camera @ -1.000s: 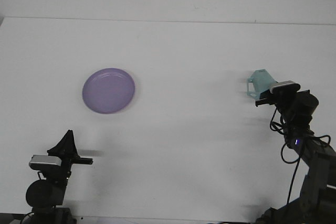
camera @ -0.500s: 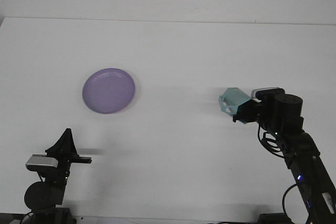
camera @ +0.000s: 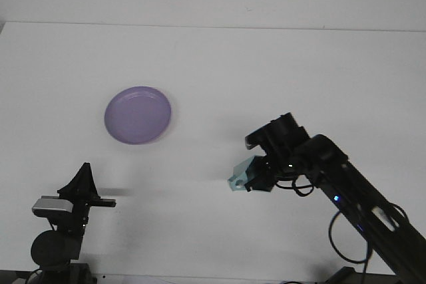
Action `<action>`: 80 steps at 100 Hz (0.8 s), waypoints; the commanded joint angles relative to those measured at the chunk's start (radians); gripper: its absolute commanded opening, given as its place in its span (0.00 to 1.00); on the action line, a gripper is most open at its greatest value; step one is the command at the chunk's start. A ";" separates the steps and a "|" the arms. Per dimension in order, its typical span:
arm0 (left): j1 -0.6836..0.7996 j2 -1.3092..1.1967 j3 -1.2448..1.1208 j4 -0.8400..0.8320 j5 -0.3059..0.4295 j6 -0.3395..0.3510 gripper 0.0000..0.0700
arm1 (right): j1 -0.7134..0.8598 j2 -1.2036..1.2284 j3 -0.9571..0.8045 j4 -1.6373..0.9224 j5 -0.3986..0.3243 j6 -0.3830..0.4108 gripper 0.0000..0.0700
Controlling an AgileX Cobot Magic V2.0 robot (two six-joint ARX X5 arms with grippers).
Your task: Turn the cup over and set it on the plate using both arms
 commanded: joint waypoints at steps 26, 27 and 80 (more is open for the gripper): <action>0.001 0.000 0.005 0.015 0.001 -0.008 0.02 | 0.097 0.268 0.125 -0.090 0.056 -0.056 0.01; 0.001 0.000 0.005 0.015 0.001 -0.007 0.02 | 0.098 0.274 0.125 -0.089 0.056 -0.057 0.01; 0.001 0.000 0.005 -0.006 0.001 -0.007 0.02 | 0.100 0.372 0.125 -0.064 0.056 -0.091 0.01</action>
